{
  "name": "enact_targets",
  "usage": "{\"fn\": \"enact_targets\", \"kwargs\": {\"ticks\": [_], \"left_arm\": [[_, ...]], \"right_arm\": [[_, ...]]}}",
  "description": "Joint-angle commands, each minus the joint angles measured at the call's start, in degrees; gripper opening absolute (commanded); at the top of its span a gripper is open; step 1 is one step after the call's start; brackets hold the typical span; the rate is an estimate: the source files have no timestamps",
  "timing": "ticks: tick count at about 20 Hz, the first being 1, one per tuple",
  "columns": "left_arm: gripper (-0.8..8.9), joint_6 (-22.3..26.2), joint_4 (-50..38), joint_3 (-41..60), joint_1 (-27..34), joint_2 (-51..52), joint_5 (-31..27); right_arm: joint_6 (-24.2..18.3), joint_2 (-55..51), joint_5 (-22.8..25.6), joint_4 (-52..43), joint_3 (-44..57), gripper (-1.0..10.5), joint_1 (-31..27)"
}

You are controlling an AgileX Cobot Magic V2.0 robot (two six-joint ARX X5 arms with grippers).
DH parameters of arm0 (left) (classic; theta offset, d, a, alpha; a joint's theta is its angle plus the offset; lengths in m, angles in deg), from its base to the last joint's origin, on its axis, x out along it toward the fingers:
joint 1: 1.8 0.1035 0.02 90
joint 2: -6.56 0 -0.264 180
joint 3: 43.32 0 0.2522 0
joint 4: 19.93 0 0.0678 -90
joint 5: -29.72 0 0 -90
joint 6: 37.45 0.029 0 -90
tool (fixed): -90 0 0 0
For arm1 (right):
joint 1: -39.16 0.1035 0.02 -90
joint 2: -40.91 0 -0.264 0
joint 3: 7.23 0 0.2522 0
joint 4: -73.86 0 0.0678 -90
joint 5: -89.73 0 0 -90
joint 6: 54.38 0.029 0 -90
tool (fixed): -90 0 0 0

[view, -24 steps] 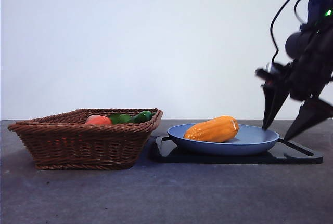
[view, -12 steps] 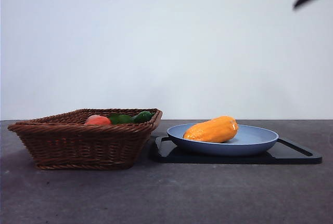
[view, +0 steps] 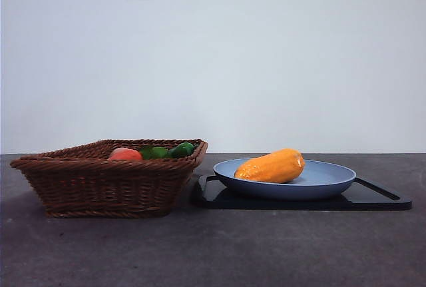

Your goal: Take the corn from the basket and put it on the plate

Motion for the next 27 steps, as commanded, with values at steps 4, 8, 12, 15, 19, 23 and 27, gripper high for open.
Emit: {"fn": "enact_targets", "kwargs": {"ticks": [4,8,12,15,19,23,27], "left_arm": [[0.16,-2.43,-9.46,13.05,-0.35,-0.72,-0.04],[0.07,-2.84,-12.13,15.82,-0.35,-0.72,-0.04],[0.08,-2.78,-13.31,15.8,-0.37,-0.72,-0.07],[0.08,-2.78,-13.38,15.8,-0.39,-0.72,-0.04],[0.08,-2.78,-13.38,15.8,-0.39,-0.72,-0.07],[0.08,1.16,-15.04,15.8,-0.24,-0.7,-1.75],[0.08,8.28,-19.91,16.04,4.39,3.85,-1.88]], "right_arm": [[3.32,-8.76,0.07,-4.79,6.75,0.0,0.31],[3.02,-9.4,0.24,-4.79,7.02,0.0,0.28],[3.32,-9.33,0.76,-5.25,7.02,0.0,0.28],[3.3,-9.33,1.95,-5.25,7.02,0.0,0.28],[3.3,-9.33,2.1,-5.25,7.02,0.0,0.28],[3.3,-9.33,2.12,-5.22,7.02,0.0,0.28],[3.3,-9.33,2.12,-5.25,7.02,0.0,0.28]]}}
